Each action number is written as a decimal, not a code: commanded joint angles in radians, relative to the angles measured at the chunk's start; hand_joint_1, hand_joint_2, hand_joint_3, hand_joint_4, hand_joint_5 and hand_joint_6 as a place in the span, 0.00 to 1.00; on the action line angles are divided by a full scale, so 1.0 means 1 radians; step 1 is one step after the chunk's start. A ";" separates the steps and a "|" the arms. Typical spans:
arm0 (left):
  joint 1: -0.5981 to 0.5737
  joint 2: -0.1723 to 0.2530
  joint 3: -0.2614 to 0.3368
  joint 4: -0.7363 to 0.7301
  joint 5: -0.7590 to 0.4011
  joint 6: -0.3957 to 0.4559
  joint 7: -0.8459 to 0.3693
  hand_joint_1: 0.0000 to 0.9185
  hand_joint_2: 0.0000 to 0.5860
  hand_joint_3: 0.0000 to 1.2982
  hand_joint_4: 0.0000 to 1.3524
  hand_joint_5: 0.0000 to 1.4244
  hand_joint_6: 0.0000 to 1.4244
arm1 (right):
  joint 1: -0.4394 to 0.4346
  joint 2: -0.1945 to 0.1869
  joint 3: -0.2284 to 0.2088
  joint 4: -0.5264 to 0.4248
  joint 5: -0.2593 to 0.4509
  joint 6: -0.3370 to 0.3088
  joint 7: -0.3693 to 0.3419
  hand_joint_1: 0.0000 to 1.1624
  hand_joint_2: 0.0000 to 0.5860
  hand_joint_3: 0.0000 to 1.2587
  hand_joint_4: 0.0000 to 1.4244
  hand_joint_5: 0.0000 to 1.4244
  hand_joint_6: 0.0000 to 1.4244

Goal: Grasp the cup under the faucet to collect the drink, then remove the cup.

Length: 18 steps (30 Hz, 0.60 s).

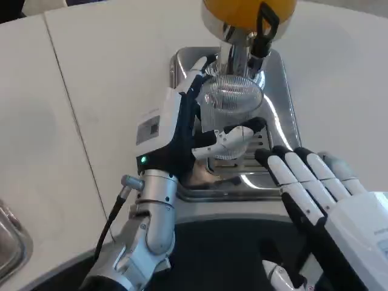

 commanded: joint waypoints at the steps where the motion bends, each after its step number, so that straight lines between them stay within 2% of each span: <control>1: 0.024 0.007 -0.004 -0.027 -0.006 -0.020 -0.010 0.34 0.06 0.09 0.14 0.41 0.56 | -0.008 -0.006 0.009 -0.005 -0.006 0.014 0.010 0.25 1.00 0.01 0.00 0.00 0.00; 3: 0.034 0.020 -0.007 -0.053 -0.006 -0.031 -0.023 0.28 0.02 0.07 0.10 0.37 0.48 | -0.006 -0.008 0.011 0.001 -0.008 0.013 0.002 0.25 1.00 0.01 0.00 0.00 0.00; 7: 0.063 0.037 -0.008 -0.109 -0.002 -0.038 -0.044 0.19 0.00 0.03 0.05 0.32 0.40 | -0.013 -0.007 0.020 0.014 -0.013 0.010 -0.009 0.25 1.00 0.01 0.00 0.00 0.00; 13: 0.091 0.040 -0.001 -0.161 -0.014 -0.020 -0.089 0.13 0.00 0.00 0.00 0.25 0.28 | 0.013 -0.001 0.036 0.004 -0.020 0.003 -0.022 0.25 1.00 0.01 0.00 0.00 0.00; 18: 0.107 0.018 -0.006 -0.180 -0.016 -0.007 -0.107 0.11 0.00 0.00 0.00 0.22 0.25 | 0.020 -0.002 0.032 -0.002 -0.020 0.008 -0.030 0.25 1.00 0.01 0.00 0.00 0.00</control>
